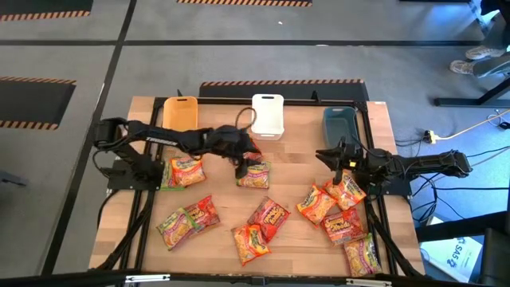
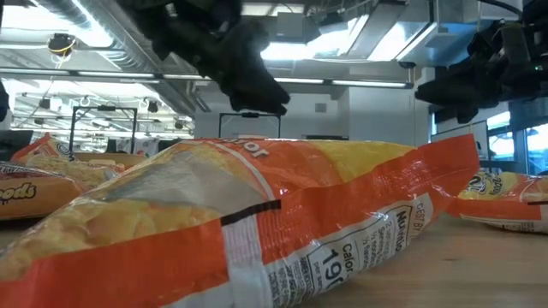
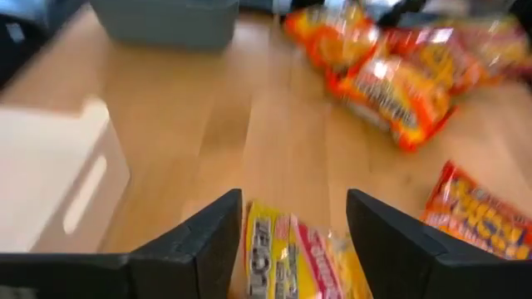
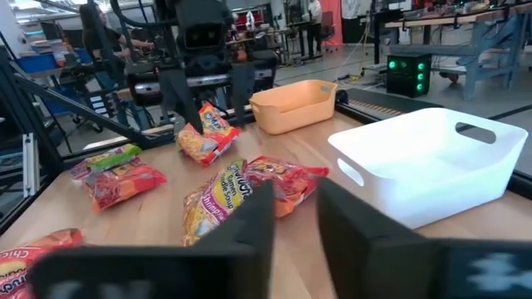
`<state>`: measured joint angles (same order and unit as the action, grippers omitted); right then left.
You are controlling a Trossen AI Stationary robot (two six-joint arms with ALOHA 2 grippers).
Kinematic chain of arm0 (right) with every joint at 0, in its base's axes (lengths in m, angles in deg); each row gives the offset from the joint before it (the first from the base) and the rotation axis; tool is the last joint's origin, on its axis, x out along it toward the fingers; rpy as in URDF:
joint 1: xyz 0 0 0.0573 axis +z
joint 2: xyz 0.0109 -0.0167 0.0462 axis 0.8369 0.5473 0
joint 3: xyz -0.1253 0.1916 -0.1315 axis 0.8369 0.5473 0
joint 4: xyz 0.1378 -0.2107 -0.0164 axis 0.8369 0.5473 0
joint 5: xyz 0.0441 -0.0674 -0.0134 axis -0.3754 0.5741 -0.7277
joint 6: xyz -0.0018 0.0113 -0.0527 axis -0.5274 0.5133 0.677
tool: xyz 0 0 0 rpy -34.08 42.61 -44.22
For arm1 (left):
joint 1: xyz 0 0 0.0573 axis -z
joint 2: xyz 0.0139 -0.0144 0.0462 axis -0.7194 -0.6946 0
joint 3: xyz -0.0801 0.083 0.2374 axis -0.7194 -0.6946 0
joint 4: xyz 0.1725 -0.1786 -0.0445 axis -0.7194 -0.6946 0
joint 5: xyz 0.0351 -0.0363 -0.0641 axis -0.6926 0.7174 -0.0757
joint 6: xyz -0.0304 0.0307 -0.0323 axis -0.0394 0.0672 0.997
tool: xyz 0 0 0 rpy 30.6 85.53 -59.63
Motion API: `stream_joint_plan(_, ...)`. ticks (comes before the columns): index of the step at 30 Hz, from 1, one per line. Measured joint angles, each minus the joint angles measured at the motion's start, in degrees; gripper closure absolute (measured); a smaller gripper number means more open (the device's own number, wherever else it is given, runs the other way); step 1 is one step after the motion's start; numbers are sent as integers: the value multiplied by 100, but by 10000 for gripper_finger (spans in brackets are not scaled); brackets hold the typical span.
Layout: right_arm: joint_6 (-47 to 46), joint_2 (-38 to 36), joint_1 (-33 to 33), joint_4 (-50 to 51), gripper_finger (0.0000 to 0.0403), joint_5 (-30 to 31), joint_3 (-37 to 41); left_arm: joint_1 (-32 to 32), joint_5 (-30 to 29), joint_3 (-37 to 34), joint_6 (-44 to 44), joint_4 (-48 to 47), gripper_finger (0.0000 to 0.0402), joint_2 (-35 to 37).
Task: Sort Maruchan noodles
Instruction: Put the green noodle pack into the white bin
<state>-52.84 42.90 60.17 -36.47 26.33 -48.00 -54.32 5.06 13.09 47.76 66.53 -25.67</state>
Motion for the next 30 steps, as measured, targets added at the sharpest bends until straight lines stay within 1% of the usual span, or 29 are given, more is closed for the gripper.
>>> stream_joint_plan(2,-2,0,-1,13,275,-147,0,0,0,296,120,-588,185,-163)
stream_joint_plan(4,-2,0,0,22,242,-186,0,0,0,538,166,-946,185,-321)
stream_joint_plan(7,-3,0,0,25,206,-166,0,0,-98,727,178,-1037,187,-413)
stream_joint_plan(10,-4,0,0,20,186,-163,0,-2,-111,736,248,-1039,187,-411)
stream_joint_plan(14,-4,0,0,9,181,-161,0,-9,9,697,562,-1056,187,-525)
stream_joint_plan(16,-4,0,0,11,184,-159,0,-87,287,677,686,-1265,188,-626)
stream_joint_plan(18,-4,0,0,11,188,-159,0,-183,465,686,793,-1272,188,-766)
stream_joint_plan(22,-4,0,0,15,195,-160,0,-348,584,681,846,-1523,188,-1056)
stream_joint_plan(26,-4,0,-1,24,198,-162,2,-391,1226,681,853,-1566,188,-1247)
stream_joint_plan(30,-4,0,0,21,199,-160,2,-344,1308,679,751,-1663,192,-1322)
